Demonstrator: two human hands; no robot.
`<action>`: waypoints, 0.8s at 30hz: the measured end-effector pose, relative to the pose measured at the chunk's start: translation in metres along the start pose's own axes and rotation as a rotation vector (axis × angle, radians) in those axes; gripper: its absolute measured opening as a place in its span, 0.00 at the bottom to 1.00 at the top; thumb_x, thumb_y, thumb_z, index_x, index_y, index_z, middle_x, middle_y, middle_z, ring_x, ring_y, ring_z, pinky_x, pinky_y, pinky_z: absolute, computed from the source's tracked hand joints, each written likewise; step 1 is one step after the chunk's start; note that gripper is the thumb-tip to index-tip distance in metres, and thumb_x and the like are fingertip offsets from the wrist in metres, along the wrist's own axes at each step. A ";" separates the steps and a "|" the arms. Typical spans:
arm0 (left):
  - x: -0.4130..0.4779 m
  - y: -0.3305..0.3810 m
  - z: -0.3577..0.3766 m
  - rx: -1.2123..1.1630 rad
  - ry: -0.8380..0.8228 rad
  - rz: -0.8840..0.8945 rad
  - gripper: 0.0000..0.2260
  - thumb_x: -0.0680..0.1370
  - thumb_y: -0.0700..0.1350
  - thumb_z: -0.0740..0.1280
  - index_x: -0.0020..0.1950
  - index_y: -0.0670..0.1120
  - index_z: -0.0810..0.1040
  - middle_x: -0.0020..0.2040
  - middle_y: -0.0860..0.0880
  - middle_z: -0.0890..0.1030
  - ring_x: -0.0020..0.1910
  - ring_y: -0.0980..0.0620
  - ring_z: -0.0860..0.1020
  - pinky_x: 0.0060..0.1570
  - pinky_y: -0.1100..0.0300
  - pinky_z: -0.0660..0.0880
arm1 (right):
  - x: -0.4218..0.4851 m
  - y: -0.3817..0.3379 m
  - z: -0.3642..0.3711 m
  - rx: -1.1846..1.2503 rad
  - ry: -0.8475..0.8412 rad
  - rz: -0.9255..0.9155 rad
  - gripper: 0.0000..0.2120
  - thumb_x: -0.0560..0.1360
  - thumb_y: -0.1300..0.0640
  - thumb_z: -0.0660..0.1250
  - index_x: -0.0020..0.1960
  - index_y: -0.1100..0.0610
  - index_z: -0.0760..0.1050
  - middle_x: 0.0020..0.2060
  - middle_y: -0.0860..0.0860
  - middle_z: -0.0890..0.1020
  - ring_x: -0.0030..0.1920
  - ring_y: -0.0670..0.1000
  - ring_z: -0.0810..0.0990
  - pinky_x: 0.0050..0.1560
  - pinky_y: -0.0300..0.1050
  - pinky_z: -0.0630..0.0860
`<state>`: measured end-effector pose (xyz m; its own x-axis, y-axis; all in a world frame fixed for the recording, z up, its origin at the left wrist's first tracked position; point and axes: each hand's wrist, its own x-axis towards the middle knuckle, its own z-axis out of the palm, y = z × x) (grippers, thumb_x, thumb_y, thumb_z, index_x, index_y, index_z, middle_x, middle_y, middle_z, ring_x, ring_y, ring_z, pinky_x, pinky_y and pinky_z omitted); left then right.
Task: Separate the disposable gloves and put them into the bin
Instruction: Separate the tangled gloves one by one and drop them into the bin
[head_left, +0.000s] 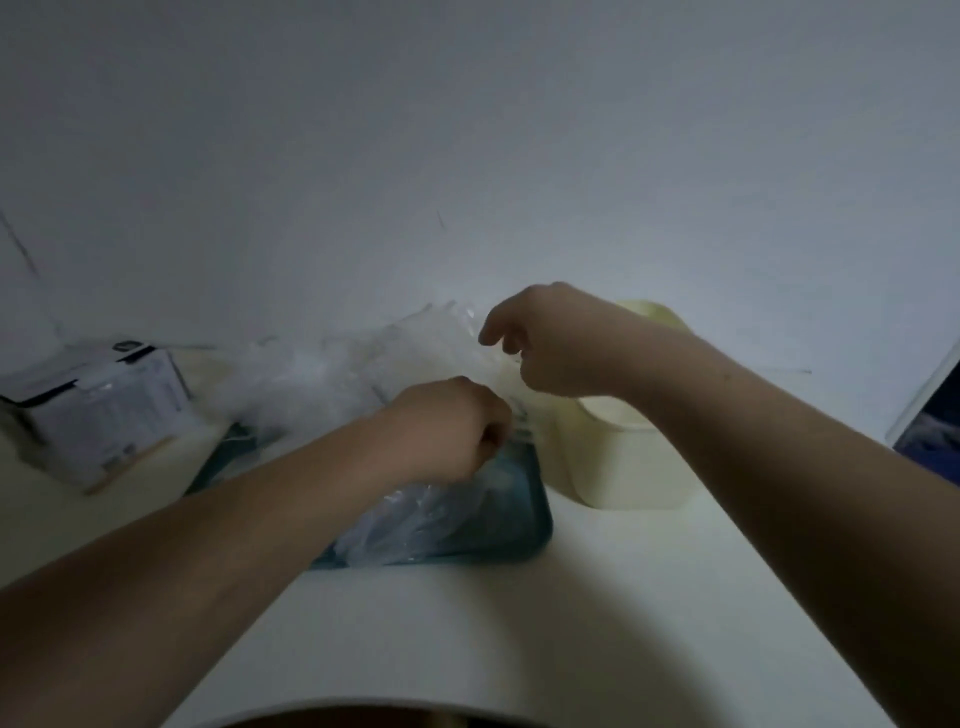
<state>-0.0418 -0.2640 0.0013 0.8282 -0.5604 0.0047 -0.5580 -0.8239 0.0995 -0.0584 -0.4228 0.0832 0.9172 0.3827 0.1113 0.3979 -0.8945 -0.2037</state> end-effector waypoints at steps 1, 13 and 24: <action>-0.002 -0.006 -0.007 -0.094 0.086 -0.029 0.08 0.79 0.44 0.69 0.43 0.55 0.78 0.43 0.55 0.80 0.42 0.52 0.79 0.42 0.57 0.75 | 0.000 0.000 0.006 0.060 -0.007 -0.015 0.27 0.74 0.68 0.63 0.69 0.49 0.78 0.54 0.45 0.79 0.57 0.49 0.79 0.63 0.46 0.78; -0.053 -0.041 -0.075 -1.255 0.894 -0.332 0.03 0.82 0.40 0.71 0.55 0.44 0.83 0.43 0.46 0.86 0.37 0.51 0.84 0.31 0.58 0.77 | -0.012 -0.013 0.057 1.079 0.192 0.125 0.09 0.80 0.45 0.70 0.55 0.49 0.84 0.48 0.46 0.88 0.51 0.49 0.86 0.57 0.52 0.84; -0.084 -0.061 -0.037 -1.182 0.542 -0.470 0.32 0.67 0.77 0.68 0.54 0.53 0.84 0.50 0.52 0.87 0.49 0.53 0.85 0.48 0.54 0.76 | -0.018 -0.009 0.040 1.313 0.302 0.154 0.13 0.81 0.55 0.70 0.47 0.66 0.83 0.33 0.58 0.80 0.34 0.58 0.78 0.39 0.50 0.78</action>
<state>-0.0752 -0.1636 0.0321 0.9930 0.0747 0.0911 -0.0736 -0.2104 0.9748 -0.0774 -0.4125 0.0446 0.9808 0.0824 0.1766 0.1754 0.0205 -0.9843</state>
